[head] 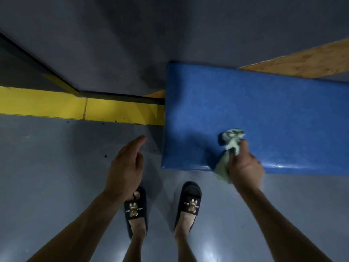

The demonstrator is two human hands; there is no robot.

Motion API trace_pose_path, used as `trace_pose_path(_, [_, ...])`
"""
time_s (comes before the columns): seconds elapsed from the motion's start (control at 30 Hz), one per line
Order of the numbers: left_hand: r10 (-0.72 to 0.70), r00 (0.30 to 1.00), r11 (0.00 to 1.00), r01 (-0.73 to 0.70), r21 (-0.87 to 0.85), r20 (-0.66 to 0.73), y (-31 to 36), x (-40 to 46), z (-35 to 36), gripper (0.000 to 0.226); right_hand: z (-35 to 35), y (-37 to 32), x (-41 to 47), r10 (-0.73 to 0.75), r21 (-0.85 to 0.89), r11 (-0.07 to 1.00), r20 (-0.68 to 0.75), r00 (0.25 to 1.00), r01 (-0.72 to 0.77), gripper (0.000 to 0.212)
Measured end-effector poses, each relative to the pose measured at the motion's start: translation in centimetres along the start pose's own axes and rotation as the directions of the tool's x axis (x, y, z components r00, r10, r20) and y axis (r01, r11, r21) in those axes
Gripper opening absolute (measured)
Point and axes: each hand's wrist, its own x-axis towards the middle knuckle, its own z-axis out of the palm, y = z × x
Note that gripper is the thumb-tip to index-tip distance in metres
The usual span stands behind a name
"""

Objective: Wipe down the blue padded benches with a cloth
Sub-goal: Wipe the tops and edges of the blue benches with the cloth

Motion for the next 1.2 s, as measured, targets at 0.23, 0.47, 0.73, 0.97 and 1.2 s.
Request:
trace_pose_path(0.23, [-0.02,1.0,1.0,0.02,-0.022,-0.013,-1.4,0.6,-1.5,0.047,2.7,-8.6,-2.7,-0.017,0.132,0.991,-0.056,0.998,0.024,0.042])
trace_pose_path(0.47, [-0.025,0.999,1.0,0.025,-0.019,-0.021,-2.4,1.0,-3.1,0.046,5.1,-14.8,-4.9,-0.639,0.091,0.768,0.033,0.769,0.634,0.027])
trace_pose_path(0.73, [-0.068,0.997,0.997,0.067,-0.035,-0.047,-3.5,1.2,-4.2,0.045,2.1,-14.4,-2.2,-0.864,0.041,0.402,0.347,0.365,0.915,0.039])
trace_pose_path(0.97, [-0.021,1.0,1.0,0.021,-0.018,-0.015,-3.5,1.8,-3.5,0.046,-0.4,-22.0,11.4,-0.684,-0.385,0.485,0.392,0.615,0.785,0.033])
trace_pose_path(1.2, [-0.049,0.999,0.997,0.049,-0.053,-0.002,-3.0,3.1,-2.7,0.045,0.0,-18.6,4.0,-0.658,0.068,0.625,0.582,0.478,0.778,0.033])
